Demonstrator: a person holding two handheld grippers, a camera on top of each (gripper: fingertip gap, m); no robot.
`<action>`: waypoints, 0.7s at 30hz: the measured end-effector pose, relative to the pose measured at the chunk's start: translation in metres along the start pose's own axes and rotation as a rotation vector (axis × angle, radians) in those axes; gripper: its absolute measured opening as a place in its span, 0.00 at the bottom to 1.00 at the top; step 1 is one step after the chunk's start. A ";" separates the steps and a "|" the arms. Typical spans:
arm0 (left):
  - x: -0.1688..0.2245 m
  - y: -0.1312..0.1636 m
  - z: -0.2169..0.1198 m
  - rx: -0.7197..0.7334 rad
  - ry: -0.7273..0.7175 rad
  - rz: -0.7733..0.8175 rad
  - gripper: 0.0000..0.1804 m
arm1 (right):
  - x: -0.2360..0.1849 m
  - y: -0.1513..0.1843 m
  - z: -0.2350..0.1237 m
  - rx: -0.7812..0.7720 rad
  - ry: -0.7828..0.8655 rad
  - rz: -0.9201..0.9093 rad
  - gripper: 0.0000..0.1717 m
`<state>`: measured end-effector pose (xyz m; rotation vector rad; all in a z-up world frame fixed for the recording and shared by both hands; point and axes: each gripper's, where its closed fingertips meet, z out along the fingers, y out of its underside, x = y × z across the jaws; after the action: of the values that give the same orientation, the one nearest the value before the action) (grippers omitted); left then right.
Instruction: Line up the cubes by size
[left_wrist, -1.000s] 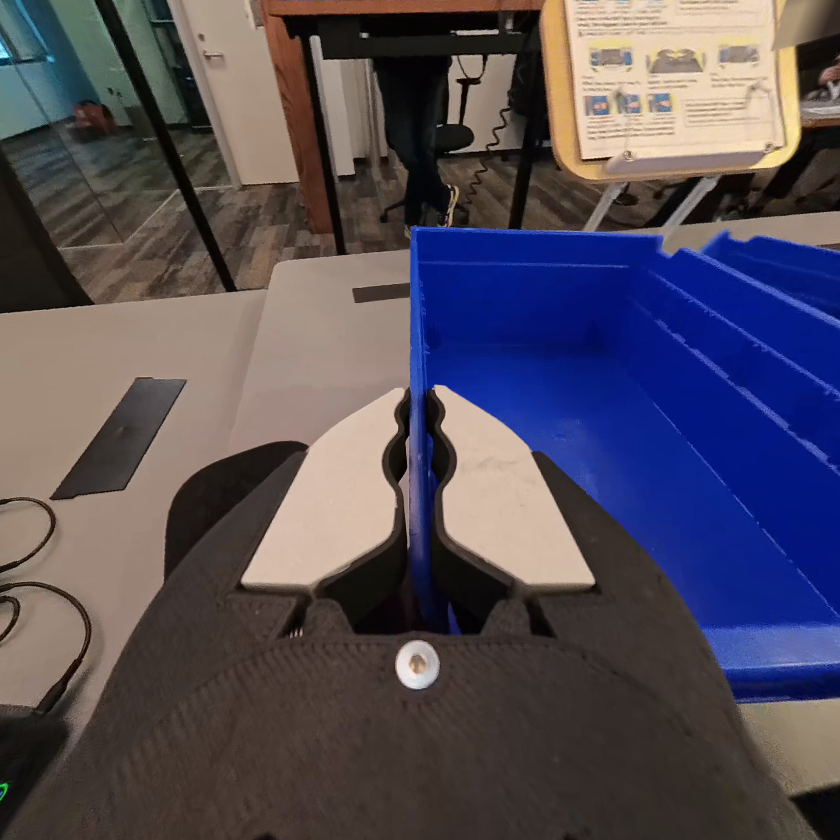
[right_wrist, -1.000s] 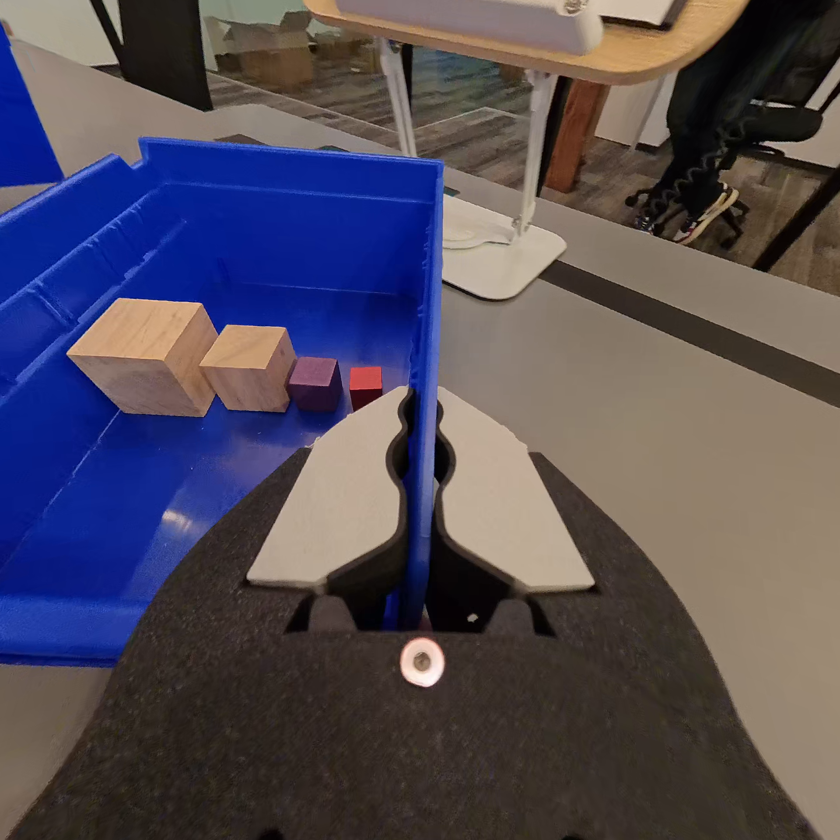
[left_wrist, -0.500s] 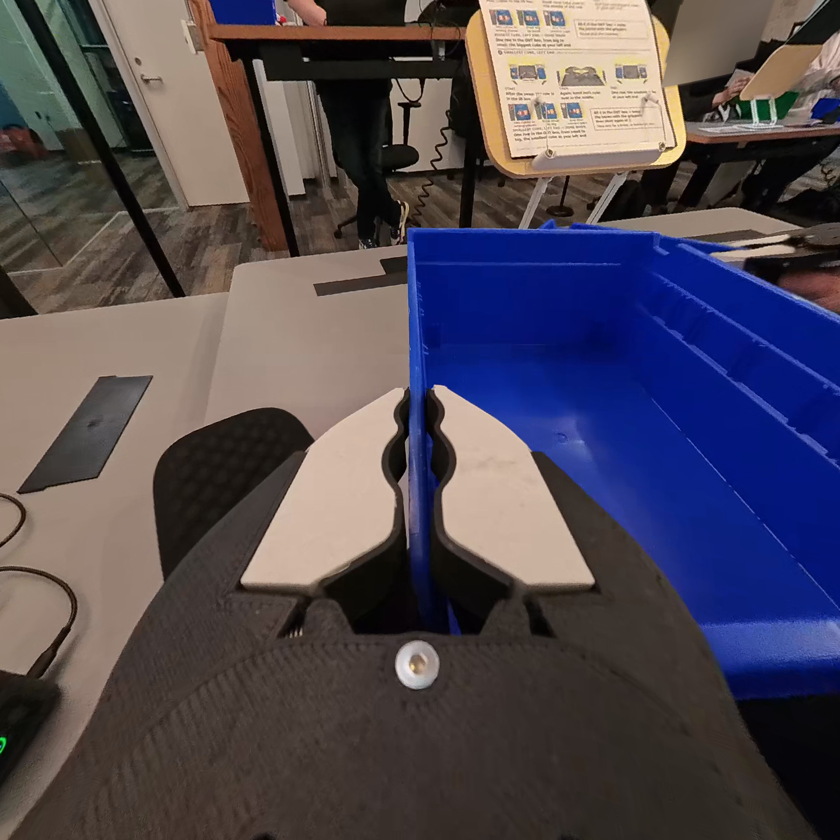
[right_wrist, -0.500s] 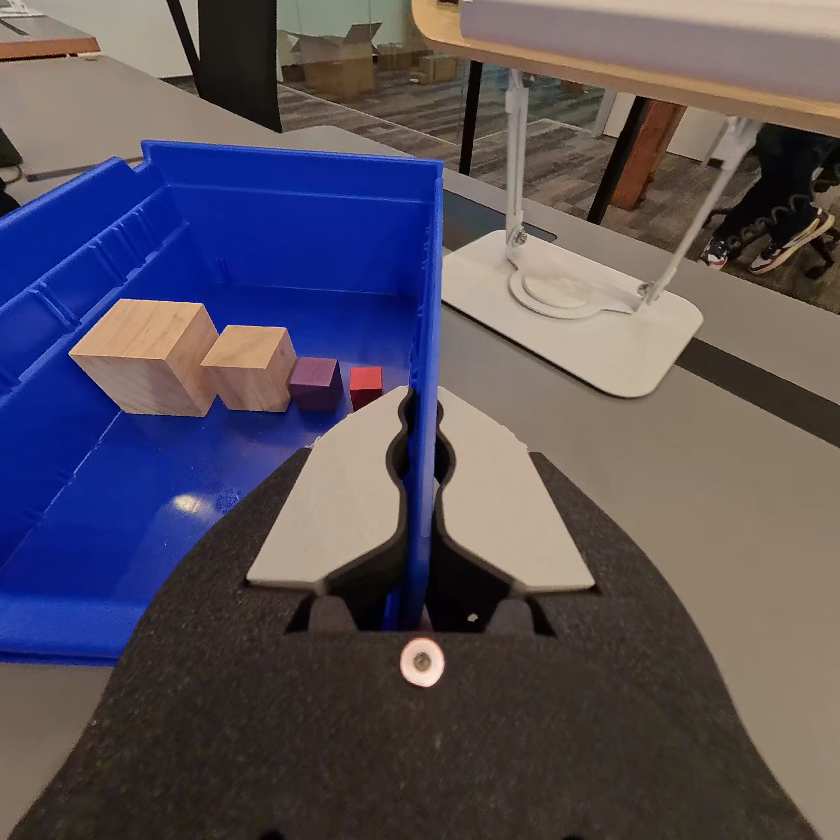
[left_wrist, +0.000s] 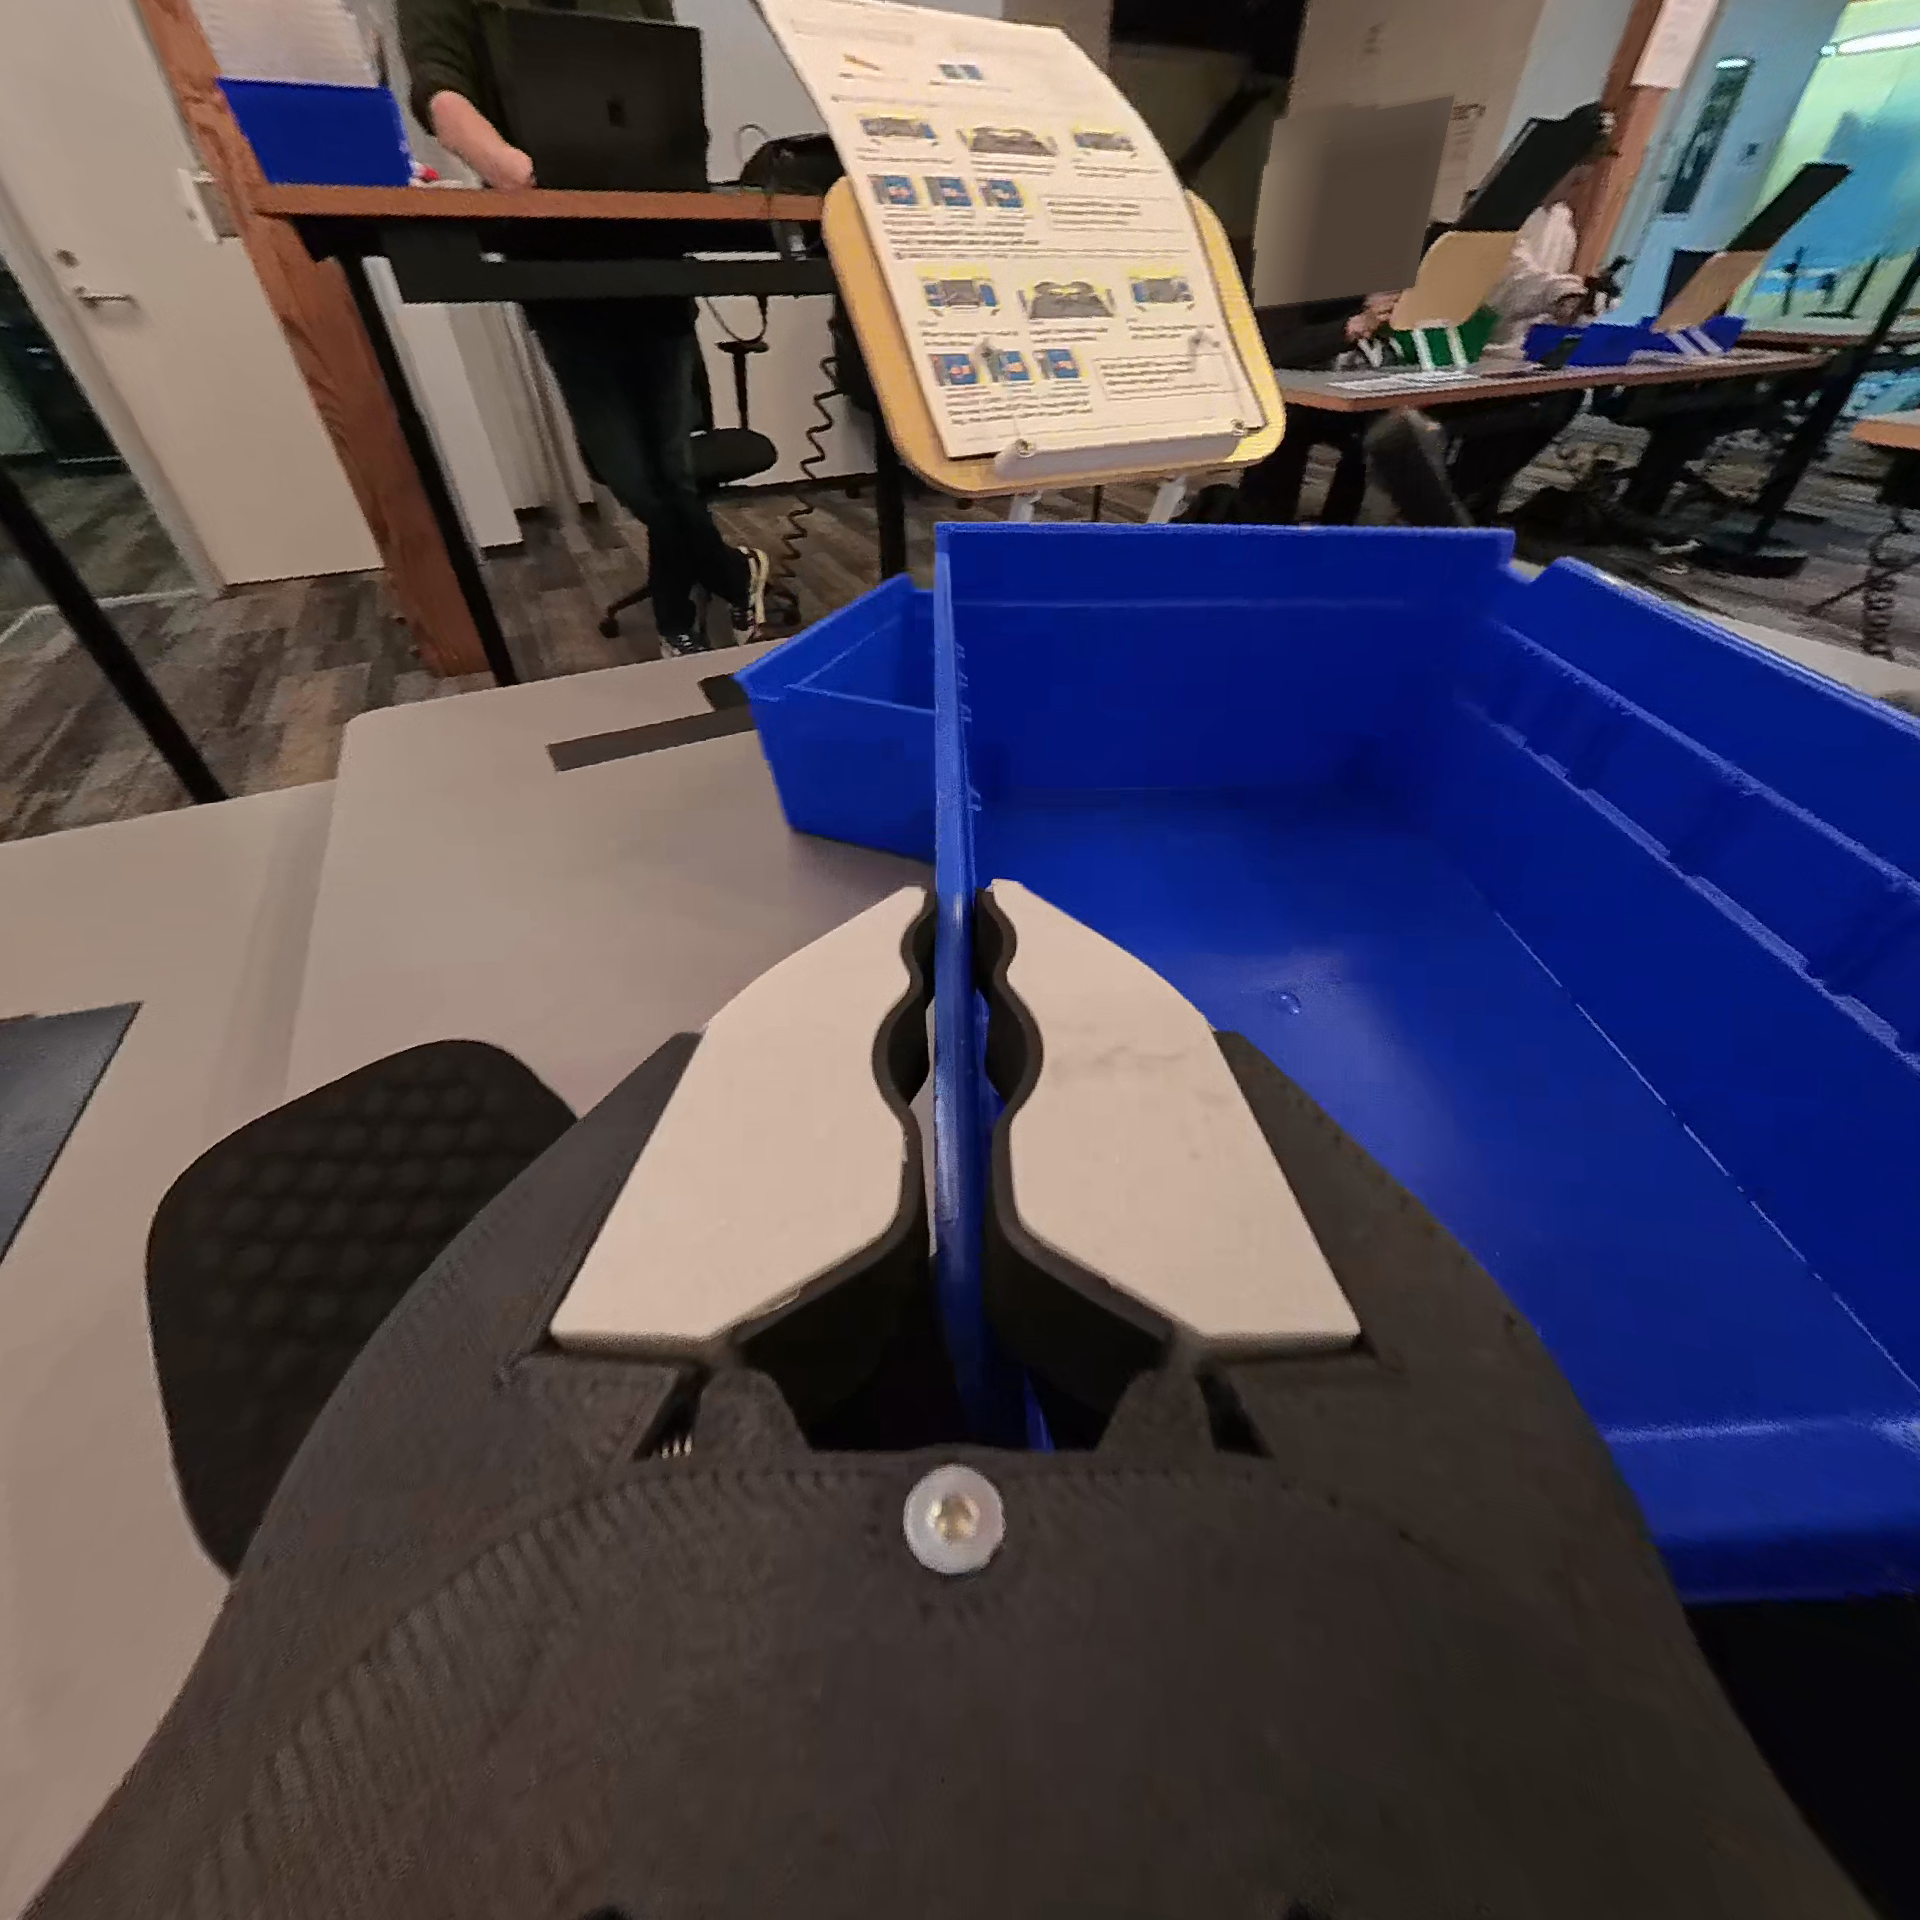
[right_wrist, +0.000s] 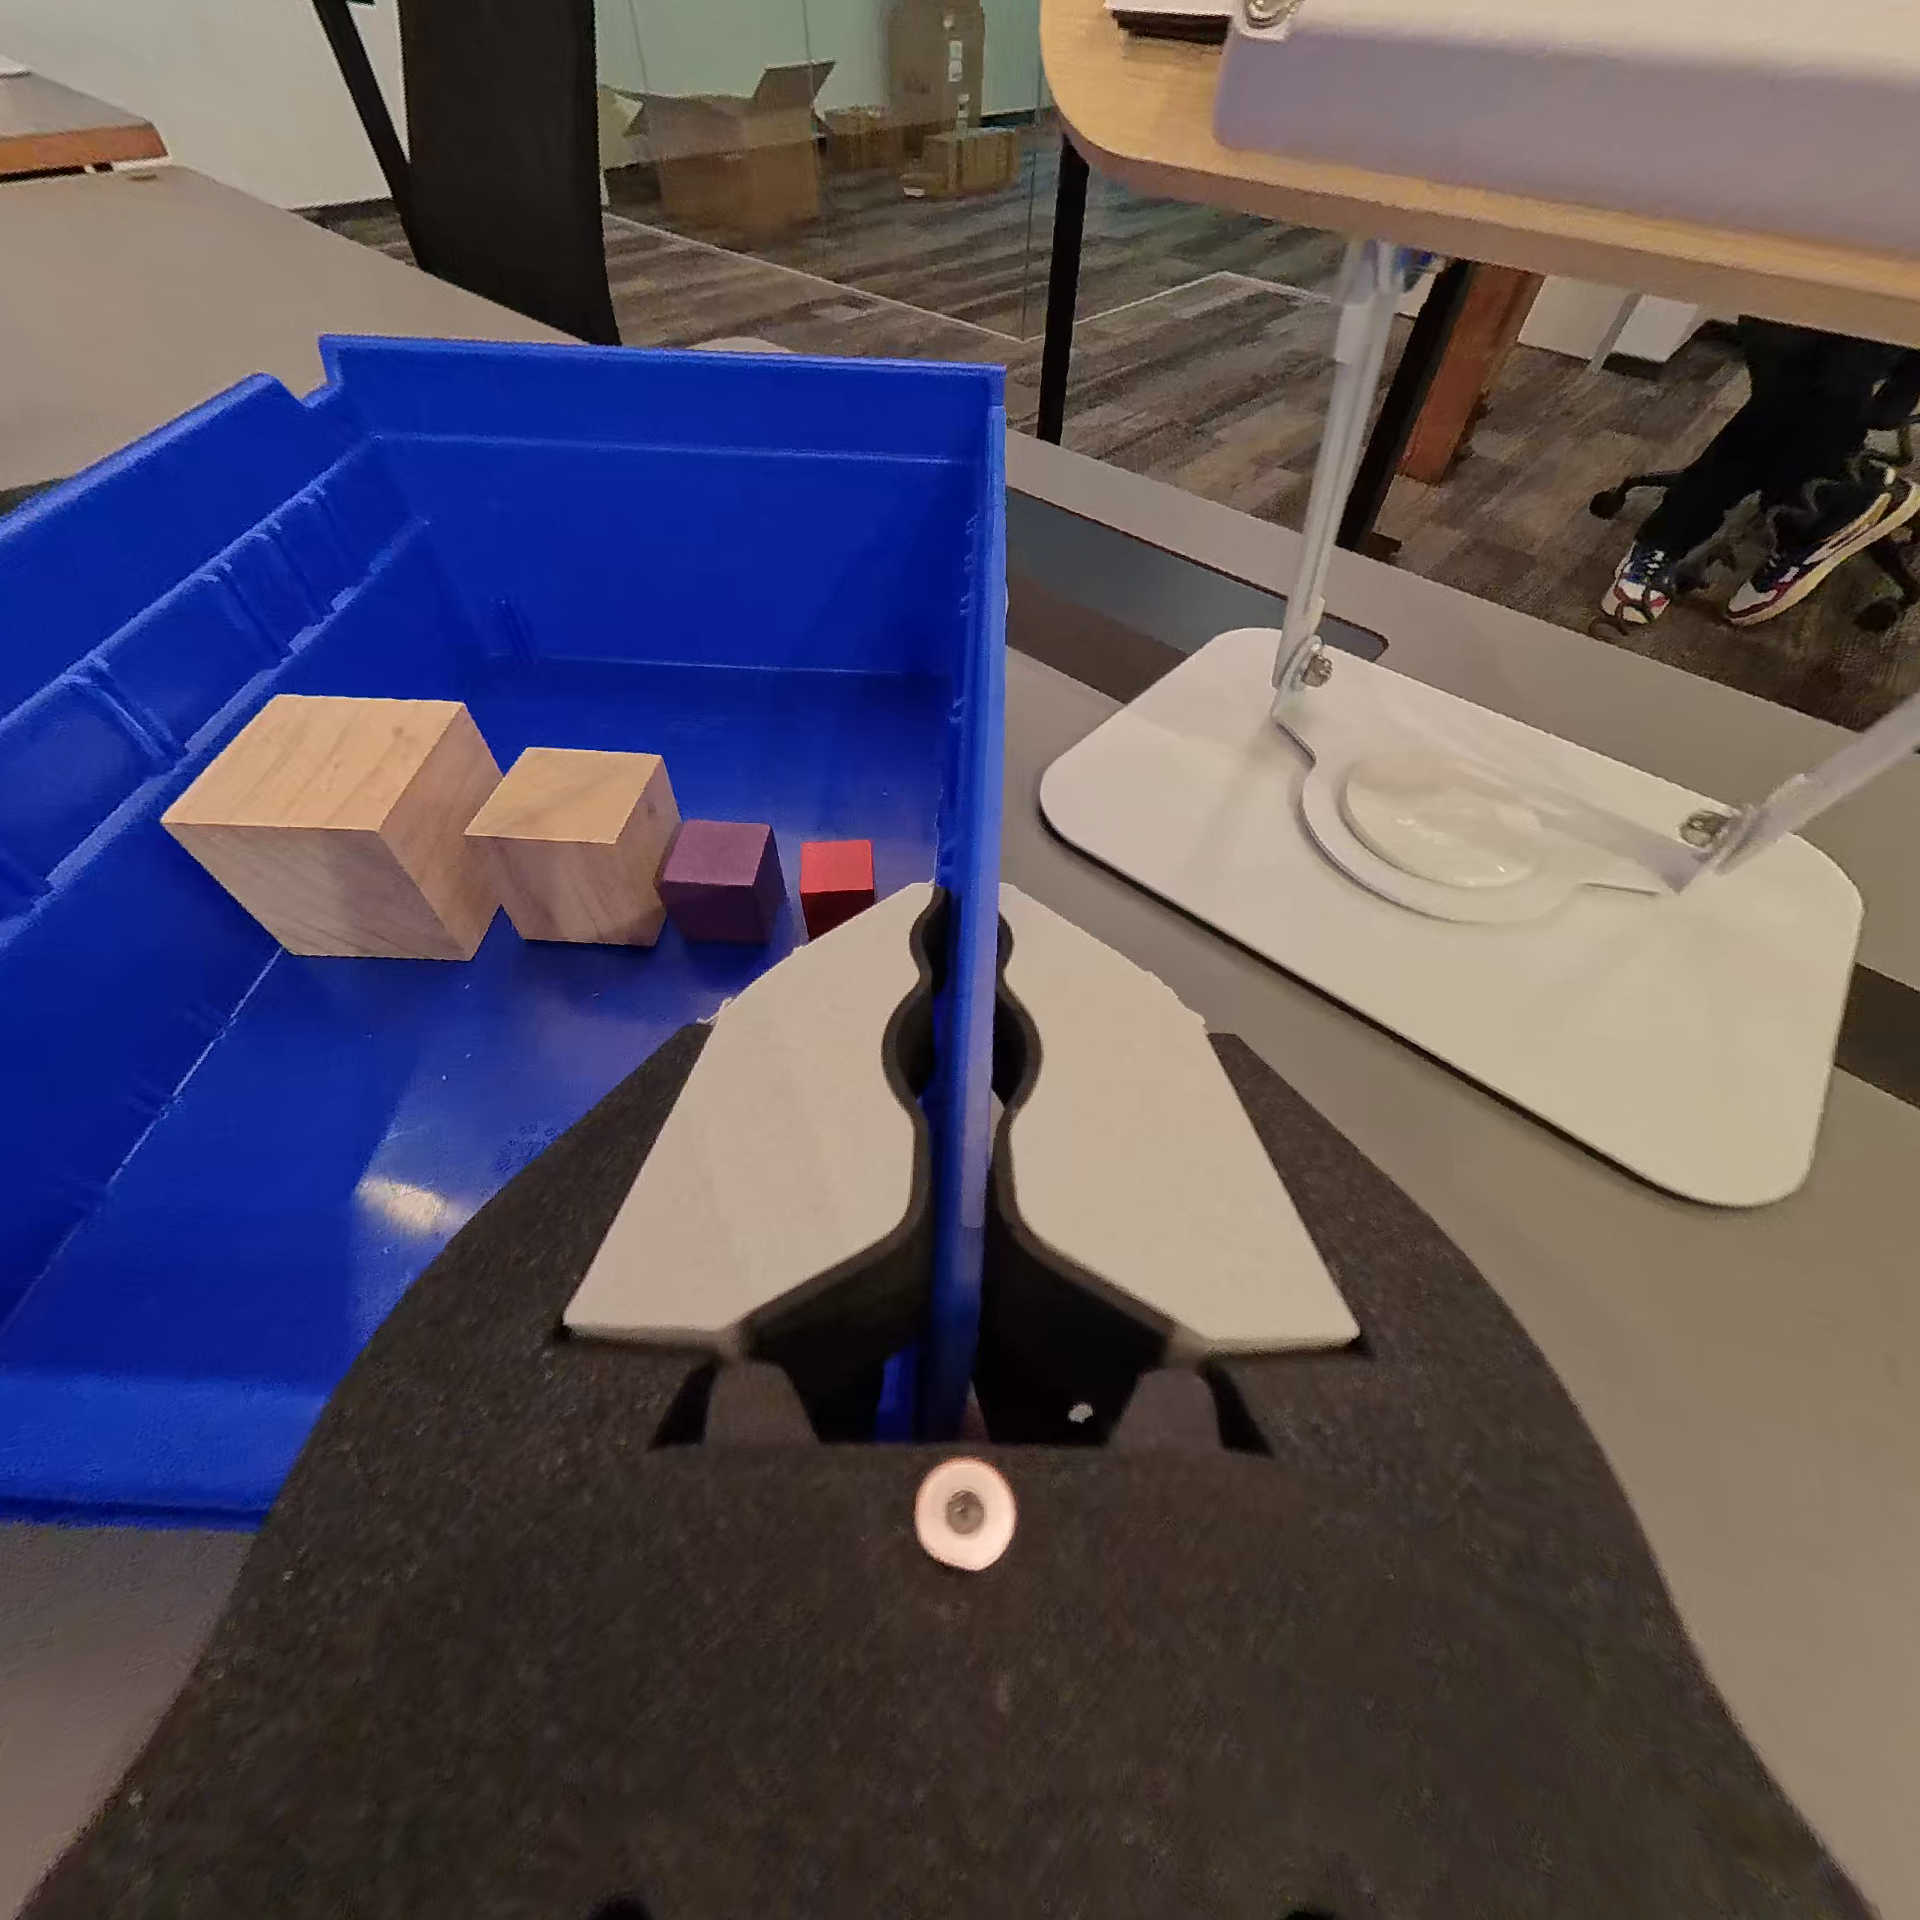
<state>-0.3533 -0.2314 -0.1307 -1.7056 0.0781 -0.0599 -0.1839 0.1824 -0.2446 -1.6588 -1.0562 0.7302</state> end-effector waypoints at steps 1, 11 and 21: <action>0.005 -0.002 0.001 0.002 0.020 0.006 0.03 | -0.002 -0.002 0.006 0.001 0.002 -0.002 0.02; 0.050 -0.022 0.029 0.031 0.129 0.023 0.03 | -0.002 -0.025 -0.008 0.076 -0.014 -0.065 0.26; 0.134 -0.038 0.146 0.003 0.260 -0.032 0.03 | 0.081 -0.005 -0.209 0.109 0.045 0.089 0.23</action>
<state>-0.2068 -0.0933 -0.1133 -1.6882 0.2440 -0.3061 0.0279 0.1682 -0.1711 -1.6292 -0.9005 0.7905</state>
